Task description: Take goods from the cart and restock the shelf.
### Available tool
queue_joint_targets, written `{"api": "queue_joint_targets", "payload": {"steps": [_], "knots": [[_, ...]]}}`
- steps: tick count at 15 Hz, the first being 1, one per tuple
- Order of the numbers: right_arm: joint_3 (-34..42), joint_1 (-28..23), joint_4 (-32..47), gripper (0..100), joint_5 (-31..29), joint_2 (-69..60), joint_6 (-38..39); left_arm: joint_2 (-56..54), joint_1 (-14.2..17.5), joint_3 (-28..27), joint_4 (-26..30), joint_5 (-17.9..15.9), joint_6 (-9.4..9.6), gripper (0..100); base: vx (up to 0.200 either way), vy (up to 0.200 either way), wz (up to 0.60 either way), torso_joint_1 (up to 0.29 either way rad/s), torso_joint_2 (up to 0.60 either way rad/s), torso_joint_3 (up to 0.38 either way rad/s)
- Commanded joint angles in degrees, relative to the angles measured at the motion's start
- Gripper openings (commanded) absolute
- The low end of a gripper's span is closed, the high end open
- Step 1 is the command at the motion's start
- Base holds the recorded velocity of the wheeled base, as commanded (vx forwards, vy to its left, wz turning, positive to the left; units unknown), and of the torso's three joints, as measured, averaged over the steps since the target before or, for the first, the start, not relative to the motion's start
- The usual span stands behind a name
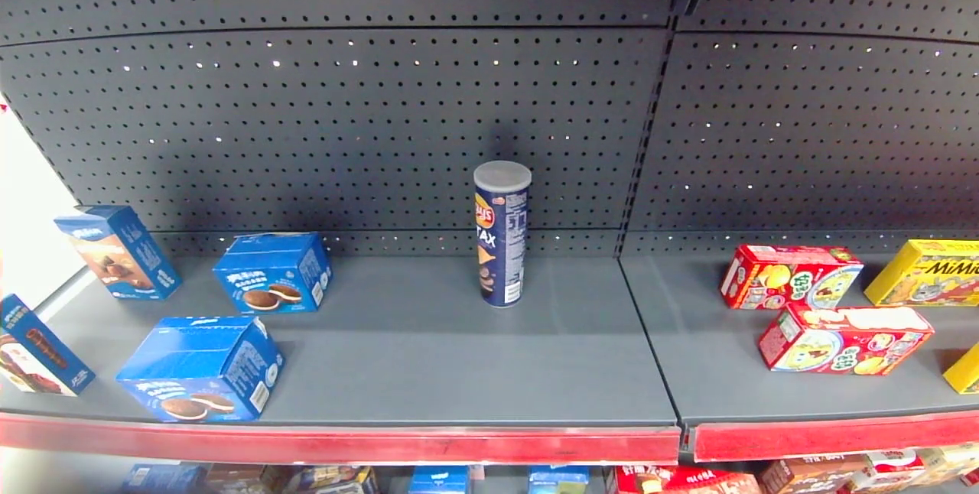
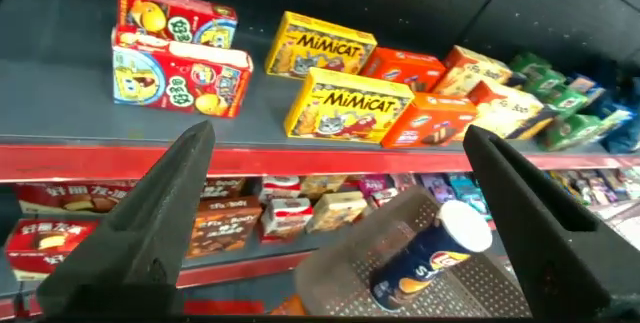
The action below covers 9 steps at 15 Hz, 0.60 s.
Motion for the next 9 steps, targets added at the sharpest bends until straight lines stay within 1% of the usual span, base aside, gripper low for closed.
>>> {"api": "queue_joint_targets", "payload": {"steps": [1, 4, 7, 9], "knots": [[-0.07, -0.09, -0.01, 100, 0.08, -0.53, -1.10, 0.07, -0.08, 0.00, 0.01, -0.10, 0.17, 100, -0.200, 0.000, 0.00, 0.017, 0.01, -0.002], [0.02, 0.17, -0.19, 100, 0.08, -1.14, -1.90, 0.07, -0.08, 0.00, 0.01, -0.02, -0.10, 100, -0.200, 0.000, 0.00, -0.001, 0.00, 0.001], [1.16, 0.00, -0.01, 100, -0.01, -3.08, -2.60, 0.07, 0.00, 0.00, 0.01, -0.10, 0.08, 100, 0.000, 0.000, 0.00, 0.000, 0.00, 0.000], [2.57, 0.00, -0.72, 100, -1.59, -4.13, -3.83, 0.07, 0.00, 0.00, 0.01, -0.10, 0.17, 100, 0.000, 0.000, -0.60, 0.002, 0.00, 0.005]]}}
